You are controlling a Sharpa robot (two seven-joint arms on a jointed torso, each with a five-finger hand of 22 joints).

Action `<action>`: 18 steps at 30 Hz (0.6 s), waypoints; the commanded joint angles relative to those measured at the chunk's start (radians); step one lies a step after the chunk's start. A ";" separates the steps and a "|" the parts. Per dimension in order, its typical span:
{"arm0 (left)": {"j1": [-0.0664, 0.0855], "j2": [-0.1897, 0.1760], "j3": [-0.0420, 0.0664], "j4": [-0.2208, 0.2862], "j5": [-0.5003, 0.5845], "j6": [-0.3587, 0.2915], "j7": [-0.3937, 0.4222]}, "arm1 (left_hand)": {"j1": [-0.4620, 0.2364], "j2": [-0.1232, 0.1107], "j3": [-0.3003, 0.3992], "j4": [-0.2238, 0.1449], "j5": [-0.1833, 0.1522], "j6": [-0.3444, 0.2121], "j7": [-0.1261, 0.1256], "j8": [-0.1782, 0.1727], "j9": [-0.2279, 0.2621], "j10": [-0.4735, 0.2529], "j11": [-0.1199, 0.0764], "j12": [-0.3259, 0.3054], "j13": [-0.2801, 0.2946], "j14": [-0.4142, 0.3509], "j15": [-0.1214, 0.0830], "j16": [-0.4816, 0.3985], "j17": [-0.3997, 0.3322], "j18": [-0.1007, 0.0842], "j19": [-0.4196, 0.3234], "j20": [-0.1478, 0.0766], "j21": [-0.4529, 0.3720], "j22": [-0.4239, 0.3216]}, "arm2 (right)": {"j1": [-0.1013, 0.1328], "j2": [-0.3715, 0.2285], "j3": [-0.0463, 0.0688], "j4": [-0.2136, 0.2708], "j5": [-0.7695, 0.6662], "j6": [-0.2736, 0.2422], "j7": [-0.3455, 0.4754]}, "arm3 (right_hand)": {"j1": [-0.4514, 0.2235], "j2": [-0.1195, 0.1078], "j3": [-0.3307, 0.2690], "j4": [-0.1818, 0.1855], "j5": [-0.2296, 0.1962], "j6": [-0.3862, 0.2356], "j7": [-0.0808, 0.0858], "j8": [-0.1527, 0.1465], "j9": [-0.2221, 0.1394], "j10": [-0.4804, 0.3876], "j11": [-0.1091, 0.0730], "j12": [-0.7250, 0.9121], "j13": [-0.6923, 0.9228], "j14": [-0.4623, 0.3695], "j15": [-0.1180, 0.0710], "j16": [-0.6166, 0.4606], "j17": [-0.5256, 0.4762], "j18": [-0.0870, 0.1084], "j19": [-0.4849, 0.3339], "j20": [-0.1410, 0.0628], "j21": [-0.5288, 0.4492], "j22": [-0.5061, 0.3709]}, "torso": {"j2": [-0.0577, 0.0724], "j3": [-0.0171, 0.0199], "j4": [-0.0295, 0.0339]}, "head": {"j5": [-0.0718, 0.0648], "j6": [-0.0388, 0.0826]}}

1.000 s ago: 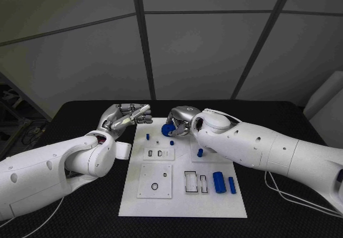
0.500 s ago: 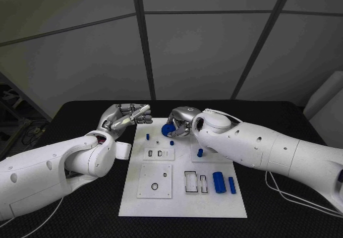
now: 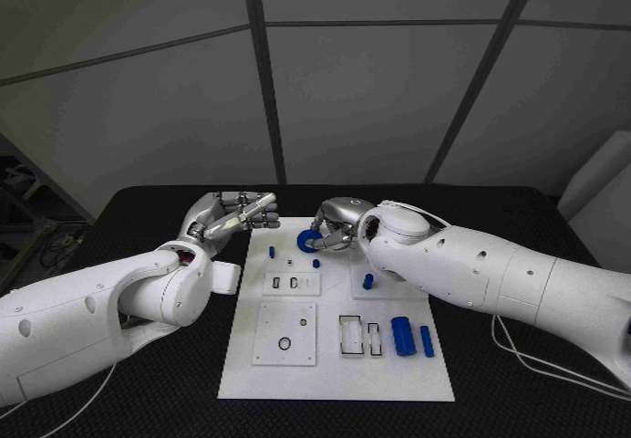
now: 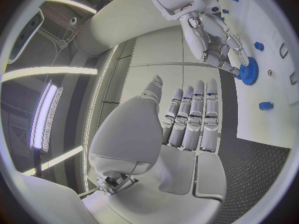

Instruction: Assemble the parts on the task board

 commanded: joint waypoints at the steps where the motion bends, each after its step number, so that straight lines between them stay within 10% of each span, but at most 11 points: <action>1: 0.002 -0.002 0.001 0.001 -0.007 0.011 0.000 | -0.004 0.008 0.002 -0.006 -0.003 0.001 0.005 -0.003 -0.001 0.001 0.005 -0.006 -0.001 0.000 0.004 -0.002 0.001 -0.010 0.001 0.003 -0.002 -0.001 | 0.002 -0.008 0.000 0.009 0.013 0.004 -0.008 | -0.010 0.002 0.000 0.001 0.009 0.009 -0.001 -0.003 0.001 0.007 -0.002 0.006 0.003 0.102 0.008 0.006 0.257 -0.018 0.006 0.004 0.004 0.003 | 0.000 0.0001 -0.0003 | 0.001 0.000; 12: 0.002 -0.005 0.001 0.001 -0.007 0.010 -0.001 | -0.004 0.008 0.002 -0.006 -0.003 0.001 0.005 -0.003 -0.001 0.001 0.005 -0.006 -0.001 0.000 0.004 -0.002 0.001 -0.010 0.001 0.003 -0.002 -0.001 | 0.002 -0.042 0.000 0.042 0.022 -0.016 -0.010 | 0.002 0.000 0.007 -0.006 0.017 0.021 -0.005 0.000 0.003 0.016 -0.006 0.018 0.015 0.103 0.005 0.007 0.260 -0.020 0.011 0.002 0.008 0.010 | -0.001 -0.0003 -0.0001 | -0.002 0.001; 18: 0.002 -0.006 0.001 -0.001 -0.007 0.012 -0.001 | -0.004 0.008 0.002 -0.006 -0.003 0.001 0.005 -0.003 -0.001 0.001 0.005 -0.006 -0.001 0.000 0.004 -0.002 0.001 -0.010 0.001 0.003 -0.002 -0.001 | 0.002 -0.098 0.000 0.096 0.037 -0.126 0.008 | 0.045 -0.001 0.030 -0.021 0.019 0.041 -0.012 0.003 0.004 0.035 -0.013 0.038 0.036 0.103 -0.001 0.008 0.261 -0.022 0.020 -0.004 0.014 0.022 | -0.001 -0.0004 -0.0001 | -0.003 0.003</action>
